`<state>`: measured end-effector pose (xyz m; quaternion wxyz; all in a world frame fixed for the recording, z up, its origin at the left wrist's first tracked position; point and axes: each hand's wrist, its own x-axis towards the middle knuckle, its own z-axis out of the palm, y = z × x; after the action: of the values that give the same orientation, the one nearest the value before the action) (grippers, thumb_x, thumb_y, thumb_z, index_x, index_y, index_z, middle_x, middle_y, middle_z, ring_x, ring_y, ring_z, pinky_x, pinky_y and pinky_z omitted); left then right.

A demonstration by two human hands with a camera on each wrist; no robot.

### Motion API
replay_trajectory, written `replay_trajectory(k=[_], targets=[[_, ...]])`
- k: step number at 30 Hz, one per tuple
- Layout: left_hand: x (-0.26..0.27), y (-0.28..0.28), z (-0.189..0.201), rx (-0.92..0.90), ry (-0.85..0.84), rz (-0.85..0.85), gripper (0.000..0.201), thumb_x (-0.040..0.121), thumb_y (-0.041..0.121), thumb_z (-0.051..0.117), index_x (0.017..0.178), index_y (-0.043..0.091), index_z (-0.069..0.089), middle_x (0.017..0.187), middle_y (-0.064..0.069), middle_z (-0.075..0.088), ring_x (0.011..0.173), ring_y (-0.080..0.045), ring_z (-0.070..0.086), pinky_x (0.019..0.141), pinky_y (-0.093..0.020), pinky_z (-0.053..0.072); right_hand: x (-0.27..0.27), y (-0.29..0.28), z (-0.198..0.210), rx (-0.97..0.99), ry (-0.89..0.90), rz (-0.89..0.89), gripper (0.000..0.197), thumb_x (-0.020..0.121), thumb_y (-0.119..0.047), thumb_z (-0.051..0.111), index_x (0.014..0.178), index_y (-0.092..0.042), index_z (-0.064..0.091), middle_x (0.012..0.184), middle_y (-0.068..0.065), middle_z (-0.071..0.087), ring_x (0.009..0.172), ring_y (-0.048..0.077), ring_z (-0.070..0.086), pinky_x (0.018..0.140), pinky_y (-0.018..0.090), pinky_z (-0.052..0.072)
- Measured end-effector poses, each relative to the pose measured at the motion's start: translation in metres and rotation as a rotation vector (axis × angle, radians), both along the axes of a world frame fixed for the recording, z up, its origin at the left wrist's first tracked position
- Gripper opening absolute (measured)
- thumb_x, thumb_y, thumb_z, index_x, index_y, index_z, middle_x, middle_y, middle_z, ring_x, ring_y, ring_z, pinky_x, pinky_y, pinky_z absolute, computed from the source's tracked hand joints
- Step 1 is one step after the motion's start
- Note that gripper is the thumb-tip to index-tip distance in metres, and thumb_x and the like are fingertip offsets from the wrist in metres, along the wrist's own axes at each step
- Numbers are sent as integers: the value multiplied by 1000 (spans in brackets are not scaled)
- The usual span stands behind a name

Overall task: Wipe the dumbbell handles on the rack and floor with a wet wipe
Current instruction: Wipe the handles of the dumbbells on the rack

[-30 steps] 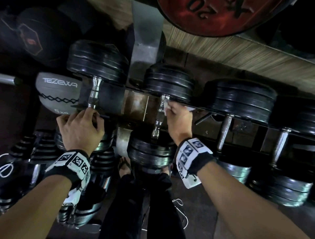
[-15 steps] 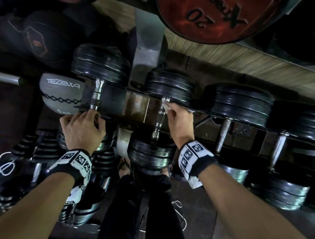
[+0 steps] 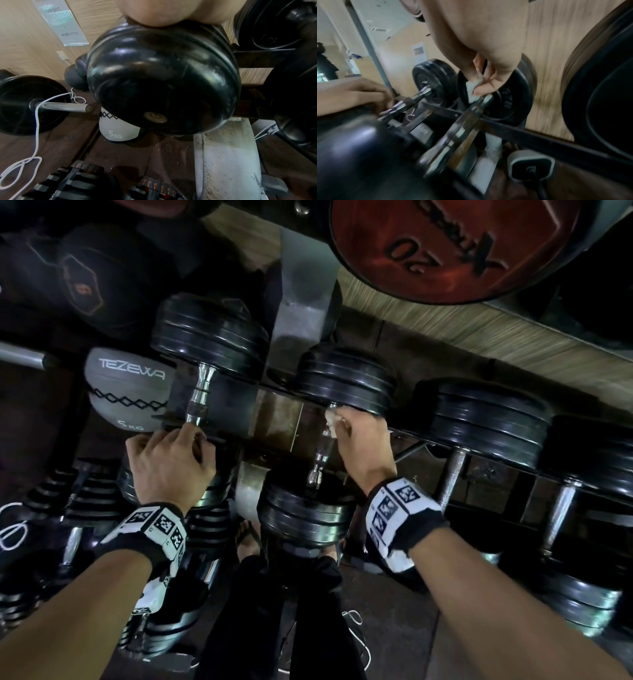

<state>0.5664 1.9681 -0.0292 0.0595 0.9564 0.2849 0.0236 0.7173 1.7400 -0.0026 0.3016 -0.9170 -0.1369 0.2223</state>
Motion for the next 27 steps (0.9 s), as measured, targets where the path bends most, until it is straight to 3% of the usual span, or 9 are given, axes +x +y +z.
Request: replay_trajectory(k=[3,6,8,11,14,16,18,22,27], targets=[[-1,-1,1,2,4,-7,25,91,31,46,86,14,64,68,-6,67,74,-31,61,85,-44,35,4,0,-8,-97,59,113,27,95,-2,50,103,-16,72,105,12,73,97,29,68,87,40,55],[0,0,2,-13,4,-4,26,93,33,47,87,14,63,69,-6,68,73,-31,62,84,-43,35,-19,-5,-25,-139,179,237,23,97,-13,54,108,-25,71,111,9,70,104,28,66,93,40,53],[0,-2,4,-27,11,1,26,94,34,47,88,14,63,71,-6,69,74,-31,62,84,-43,36,-34,-5,-29,-219,317,295,19,95,-16,55,100,-27,70,108,9,69,106,32,65,92,44,53],[3,-5,9,-125,35,58,22,97,35,52,98,17,64,88,-5,71,89,-31,62,90,-45,34,-41,-7,-22,-125,380,188,19,96,-18,55,98,-22,74,99,3,73,98,22,68,89,40,55],[2,-28,23,-404,-35,-36,27,98,36,57,118,19,64,112,-3,66,107,-25,61,98,-42,38,-42,-17,3,163,494,6,15,98,-13,59,104,-14,72,91,-9,71,76,-2,64,74,21,52],[3,-63,39,-802,-94,-122,29,98,30,61,123,17,63,113,3,67,106,-10,63,95,-27,47,-47,-25,23,371,643,-95,16,99,-12,61,115,-13,65,95,-3,71,68,-3,62,65,13,47],[4,-98,53,-1130,-22,-118,23,97,23,60,120,20,64,108,13,71,103,2,64,89,-21,51,-54,-36,34,504,731,-165,21,97,-14,65,118,-15,59,101,3,72,76,5,66,68,16,48],[16,-123,68,-1398,5,46,18,93,25,67,108,17,68,110,4,71,105,-4,66,96,-30,52,-64,-67,40,667,791,-342,33,89,-23,73,114,-20,53,103,4,72,88,15,66,74,27,51],[53,-127,75,-1473,281,-247,28,87,33,75,112,20,70,105,5,73,99,-9,68,93,-29,52,-77,-97,45,725,788,-394,35,91,-21,67,120,-23,48,108,11,74,97,19,67,87,39,51]])
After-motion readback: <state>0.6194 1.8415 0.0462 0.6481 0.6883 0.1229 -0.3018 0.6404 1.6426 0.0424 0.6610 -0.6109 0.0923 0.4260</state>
